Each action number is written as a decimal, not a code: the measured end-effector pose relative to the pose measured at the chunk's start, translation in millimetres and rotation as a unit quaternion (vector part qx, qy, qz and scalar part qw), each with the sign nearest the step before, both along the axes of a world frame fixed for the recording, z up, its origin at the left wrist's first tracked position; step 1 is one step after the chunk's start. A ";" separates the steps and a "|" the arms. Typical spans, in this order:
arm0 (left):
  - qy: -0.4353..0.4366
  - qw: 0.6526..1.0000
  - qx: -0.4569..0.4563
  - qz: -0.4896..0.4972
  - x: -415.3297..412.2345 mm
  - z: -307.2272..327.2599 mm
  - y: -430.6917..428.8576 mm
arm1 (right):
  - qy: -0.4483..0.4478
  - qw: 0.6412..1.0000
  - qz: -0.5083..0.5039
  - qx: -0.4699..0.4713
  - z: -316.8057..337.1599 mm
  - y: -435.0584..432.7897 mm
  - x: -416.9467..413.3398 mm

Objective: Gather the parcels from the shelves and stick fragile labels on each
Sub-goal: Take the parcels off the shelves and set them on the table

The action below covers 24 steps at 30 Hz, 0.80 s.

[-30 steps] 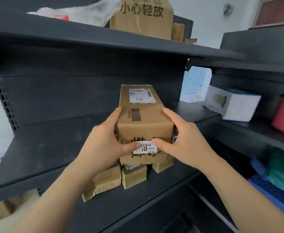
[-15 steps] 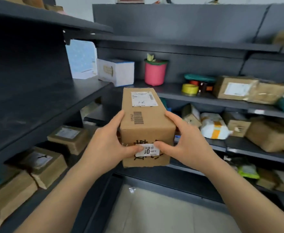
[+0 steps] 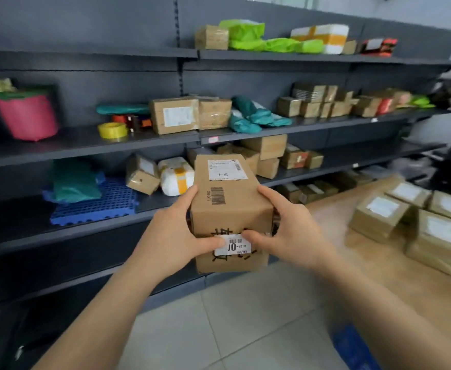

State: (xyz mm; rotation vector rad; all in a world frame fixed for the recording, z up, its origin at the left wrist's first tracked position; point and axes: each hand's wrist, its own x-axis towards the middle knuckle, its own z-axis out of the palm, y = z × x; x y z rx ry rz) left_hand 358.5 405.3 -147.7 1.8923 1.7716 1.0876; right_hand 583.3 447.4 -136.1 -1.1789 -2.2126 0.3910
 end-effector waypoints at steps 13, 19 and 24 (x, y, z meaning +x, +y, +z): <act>0.004 0.967 -0.054 -0.250 277.0 -39.0 111.1 | -0.021 0.968 -0.245 -0.059 -34.9 3.8 272.7; 0.006 0.926 -0.100 -0.365 382.2 -65.0 137.1 | -0.016 0.933 -0.345 -0.103 -60.8 -13.0 358.4; 0.020 0.883 -0.152 -0.444 456.6 -89.4 156.8 | -0.002 0.900 -0.410 -0.147 -83.6 -18.6 411.6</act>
